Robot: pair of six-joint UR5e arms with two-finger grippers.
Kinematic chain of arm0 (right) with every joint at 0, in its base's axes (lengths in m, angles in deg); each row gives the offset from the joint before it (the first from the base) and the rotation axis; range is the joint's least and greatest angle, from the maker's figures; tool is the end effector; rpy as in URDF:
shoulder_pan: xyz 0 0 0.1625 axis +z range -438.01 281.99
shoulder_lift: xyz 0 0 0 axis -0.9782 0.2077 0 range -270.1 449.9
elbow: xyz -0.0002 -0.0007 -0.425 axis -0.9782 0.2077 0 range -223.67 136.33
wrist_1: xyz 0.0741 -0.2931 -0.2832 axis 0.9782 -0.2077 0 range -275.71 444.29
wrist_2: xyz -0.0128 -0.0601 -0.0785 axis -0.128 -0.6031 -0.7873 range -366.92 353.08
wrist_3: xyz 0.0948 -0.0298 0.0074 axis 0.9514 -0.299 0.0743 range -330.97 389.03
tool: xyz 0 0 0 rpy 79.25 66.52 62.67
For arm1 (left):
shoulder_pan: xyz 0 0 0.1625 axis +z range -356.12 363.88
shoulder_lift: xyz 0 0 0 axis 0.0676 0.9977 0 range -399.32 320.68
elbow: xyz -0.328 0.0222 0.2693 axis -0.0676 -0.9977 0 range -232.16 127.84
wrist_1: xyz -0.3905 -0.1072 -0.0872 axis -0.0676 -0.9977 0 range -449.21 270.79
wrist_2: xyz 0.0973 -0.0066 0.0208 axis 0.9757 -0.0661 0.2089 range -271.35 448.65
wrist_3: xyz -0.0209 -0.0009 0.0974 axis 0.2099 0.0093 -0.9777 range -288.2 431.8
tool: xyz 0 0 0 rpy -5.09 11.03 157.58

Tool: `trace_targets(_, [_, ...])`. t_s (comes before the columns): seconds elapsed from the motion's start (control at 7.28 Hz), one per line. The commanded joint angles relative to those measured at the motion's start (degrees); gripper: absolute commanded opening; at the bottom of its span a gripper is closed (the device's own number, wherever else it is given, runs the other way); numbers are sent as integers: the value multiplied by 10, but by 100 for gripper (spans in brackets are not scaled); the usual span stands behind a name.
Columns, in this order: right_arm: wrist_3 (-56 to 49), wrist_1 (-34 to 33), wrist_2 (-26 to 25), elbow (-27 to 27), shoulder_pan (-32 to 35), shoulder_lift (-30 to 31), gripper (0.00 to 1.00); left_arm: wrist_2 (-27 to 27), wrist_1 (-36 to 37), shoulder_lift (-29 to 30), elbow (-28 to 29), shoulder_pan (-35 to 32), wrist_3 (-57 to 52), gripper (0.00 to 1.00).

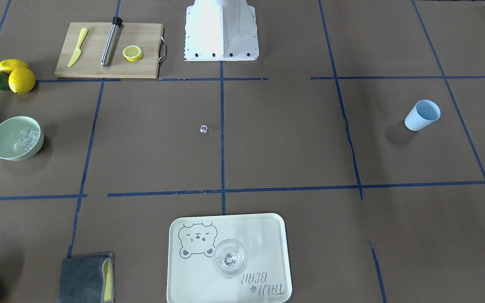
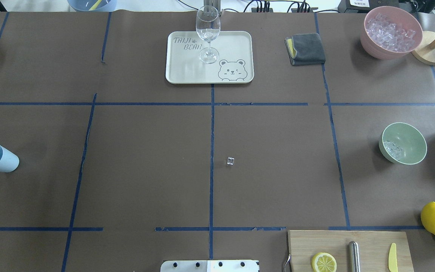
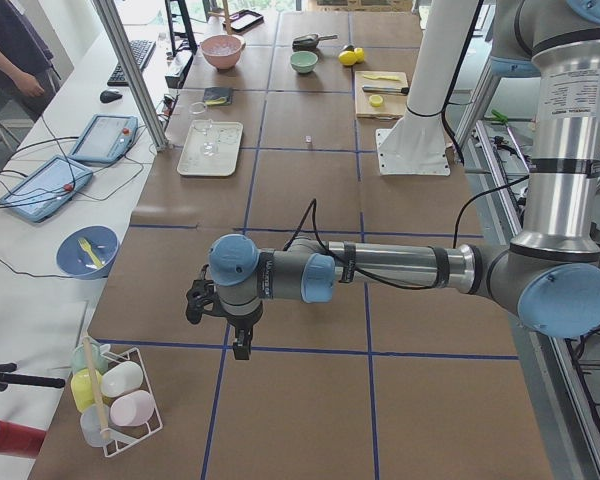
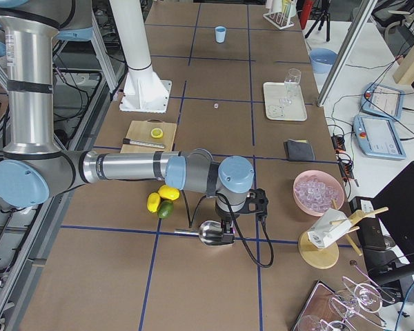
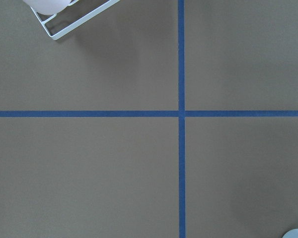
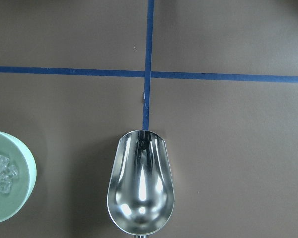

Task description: Pour ice into bowl

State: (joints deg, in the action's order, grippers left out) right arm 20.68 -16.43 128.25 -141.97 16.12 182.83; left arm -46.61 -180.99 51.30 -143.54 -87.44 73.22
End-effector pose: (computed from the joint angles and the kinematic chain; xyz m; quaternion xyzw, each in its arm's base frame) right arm 0.0957 -0.4558 0.6295 -0.0011 -0.3861 -0.0159 0.9223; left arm -0.0741 -0.4991 0.6372 0.0300 0.3847 -0.0093 0.9225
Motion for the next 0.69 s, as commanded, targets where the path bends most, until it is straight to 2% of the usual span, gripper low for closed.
trace_targets(0.0, [2, 1, 0, -1, 0, -1, 100, 0, 0, 0, 1, 0, 0, 100])
trace_targets(0.14, [11, 24, -2, 2, -1, -1, 100, 0, -1, -1, 1, 0, 0, 100])
trace_targets(0.55, [40, 33, -1, 1, 0, -1, 100, 0, 0, 0, 0, 0, 0, 100])
